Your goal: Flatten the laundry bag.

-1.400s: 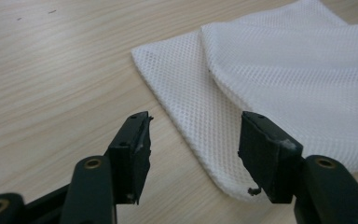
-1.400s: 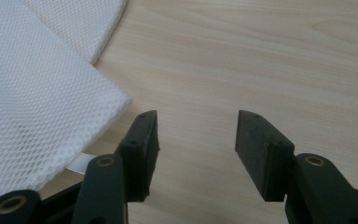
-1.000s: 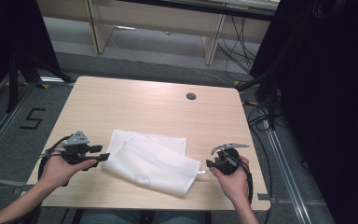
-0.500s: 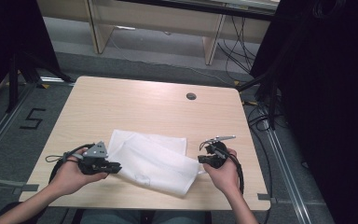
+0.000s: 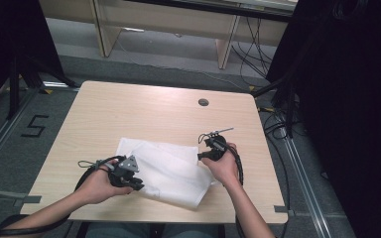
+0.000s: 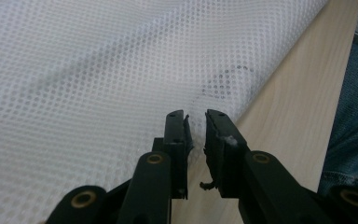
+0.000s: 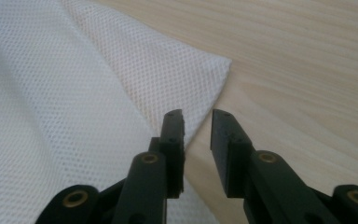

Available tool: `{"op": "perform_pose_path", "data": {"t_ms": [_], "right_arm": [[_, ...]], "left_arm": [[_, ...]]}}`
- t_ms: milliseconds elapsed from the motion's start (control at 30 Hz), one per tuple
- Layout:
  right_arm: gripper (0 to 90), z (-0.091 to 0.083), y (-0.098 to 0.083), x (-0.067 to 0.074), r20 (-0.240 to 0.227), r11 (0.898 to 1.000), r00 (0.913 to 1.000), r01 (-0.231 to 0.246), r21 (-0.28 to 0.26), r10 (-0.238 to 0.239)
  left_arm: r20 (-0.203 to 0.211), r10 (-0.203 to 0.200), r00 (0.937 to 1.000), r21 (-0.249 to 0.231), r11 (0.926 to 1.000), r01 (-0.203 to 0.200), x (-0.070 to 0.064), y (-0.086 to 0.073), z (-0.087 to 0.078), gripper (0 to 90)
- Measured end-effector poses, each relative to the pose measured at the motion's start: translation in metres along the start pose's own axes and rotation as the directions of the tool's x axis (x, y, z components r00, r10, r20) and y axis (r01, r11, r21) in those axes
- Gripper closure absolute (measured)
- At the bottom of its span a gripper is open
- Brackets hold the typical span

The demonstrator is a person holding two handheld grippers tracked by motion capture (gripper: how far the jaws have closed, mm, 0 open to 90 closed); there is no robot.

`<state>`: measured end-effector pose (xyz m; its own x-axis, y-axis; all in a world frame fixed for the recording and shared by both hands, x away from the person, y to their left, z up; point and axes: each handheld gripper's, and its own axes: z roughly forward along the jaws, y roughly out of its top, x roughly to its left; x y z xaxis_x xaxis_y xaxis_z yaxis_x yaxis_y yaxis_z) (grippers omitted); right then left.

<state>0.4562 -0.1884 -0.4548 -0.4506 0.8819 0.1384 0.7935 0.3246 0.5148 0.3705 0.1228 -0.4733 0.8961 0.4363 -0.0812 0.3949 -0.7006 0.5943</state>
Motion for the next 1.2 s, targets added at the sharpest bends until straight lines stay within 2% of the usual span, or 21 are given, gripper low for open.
{"op": "perform_pose_path", "data": {"t_ms": [33,67,100,133,200,233,300,333,367,400,567,700,767,833,867,967,1000,1033,1067,1133,1200], "right_arm": [[72.2,0.000,0.000,0.000,0.000,1.000,1.0000,0.000,0.000,0.000],[69.0,0.007,0.005,0.000,0.009,0.999,0.9996,-0.025,0.022,0.025],[69.0,0.007,0.005,0.000,0.009,0.999,0.9996,-0.025,0.022,0.025],[66.5,0.015,0.009,-0.002,0.011,1.000,0.9998,-0.014,0.019,0.014],[65.7,0.018,0.011,-0.002,0.019,0.999,0.9995,-0.026,0.020,0.026],[63.8,0.021,0.013,0.000,0.027,0.997,0.9976,-0.064,0.034,0.063],[61.1,0.027,0.017,0.000,0.029,0.998,0.9981,-0.055,0.034,0.054],[60.5,0.028,0.019,0.002,0.022,0.994,0.9953,-0.095,0.046,0.094],[58.9,0.036,0.021,0.001,0.032,0.996,0.9968,-0.075,0.052,0.074],[58.3,0.038,0.022,0.002,0.034,0.994,0.9958,-0.087,0.059,0.085],[57.0,0.046,0.024,0.001,0.049,0.993,0.9948,-0.093,0.074,0.090],[57.2,0.049,0.024,0.003,0.058,0.992,0.9937,-0.100,0.073,0.096],[60.0,0.050,0.024,0.004,0.074,0.995,0.9961,-0.055,0.080,0.049],[61.5,0.051,0.025,0.005,0.080,0.996,0.9960,-0.045,0.082,0.038],[64.9,0.053,0.025,0.004,0.094,0.998,0.9954,0.009,0.066,-0.015],[82.9,0.054,0.029,0.009,0.085,0.994,0.9940,0.062,0.091,-0.070],[82.9,0.054,0.029,0.009,0.085,0.994,0.9940,0.062,0.091,-0.070],[86.2,0.055,0.030,0.010,0.082,0.992,0.9921,0.088,0.089,-0.095],[87.1,0.054,0.030,0.014,0.102,0.990,0.9895,0.092,0.105,-0.102],[87.3,0.055,0.031,0.012,0.101,0.989,0.9878,0.109,0.096,-0.119],[87.5,0.055,0.031,0.012,0.100,0.993,0.9910,0.081,0.088,-0.090]], "left_arm": [[0.004,0.016,0.9999,0.013,0.9998,-0.016,0.000,0.002,0.001,77.4],[0.002,0.017,0.9998,0.021,0.9996,-0.017,0.000,0.003,0.006,76.7],[0.002,0.017,0.9998,0.021,0.9996,-0.017,0.000,0.003,0.006,76.6],[0.002,0.013,0.9999,0.032,0.9994,-0.013,0.000,0.004,0.009,76.6],[0.003,0.001,1.0000,0.032,0.9995,-0.001,0.000,0.004,0.012,76.5],[0.005,-0.002,1.0000,0.033,0.9994,0.002,0.000,0.004,0.013,76.3],[0.002,0.000,1.0000,0.039,0.9993,0.000,0.000,0.004,0.015,76.0],[0.004,-0.006,1.0000,0.042,0.9991,0.006,0.000,0.004,0.016,76.0],[0.006,-0.022,0.9997,0.028,0.9994,0.022,-0.001,0.003,0.020,75.8],[0.003,0.005,1.0000,0.054,0.9985,-0.005,0.001,0.003,0.020,75.8],[0.004,-0.011,0.9999,0.062,0.9980,0.010,0.000,0.002,0.024,75.4],[0.007,-0.007,1.0000,0.064,0.9979,0.006,0.001,0.003,0.025,75.5],[0.005,-0.001,1.0000,0.066,0.9978,0.001,0.002,0.005,0.027,75.5],[0.005,-0.011,0.9999,0.066,0.9977,0.011,0.002,0.005,0.027,75.6],[0.007,-0.012,0.9999,0.069,0.9975,0.011,0.003,0.006,0.028,75.6],[0.006,-0.010,0.9999,0.069,0.9976,0.009,0.004,0.008,0.029,76.1],[0.006,-0.010,0.9999,0.069,0.9976,0.009,0.004,0.008,0.029,76.2],[0.006,-0.007,1.0000,0.073,0.9973,0.006,0.004,0.009,0.030,76.2],[0.004,-0.009,0.9999,0.070,0.9975,0.009,0.004,0.009,0.030,76.3],[0.001,-0.005,1.0000,0.070,0.9975,0.005,0.005,0.009,0.030,76.3],[0.004,-0.010,0.9999,0.071,0.9975,0.010,0.005,0.010,0.030,76.4]]}}
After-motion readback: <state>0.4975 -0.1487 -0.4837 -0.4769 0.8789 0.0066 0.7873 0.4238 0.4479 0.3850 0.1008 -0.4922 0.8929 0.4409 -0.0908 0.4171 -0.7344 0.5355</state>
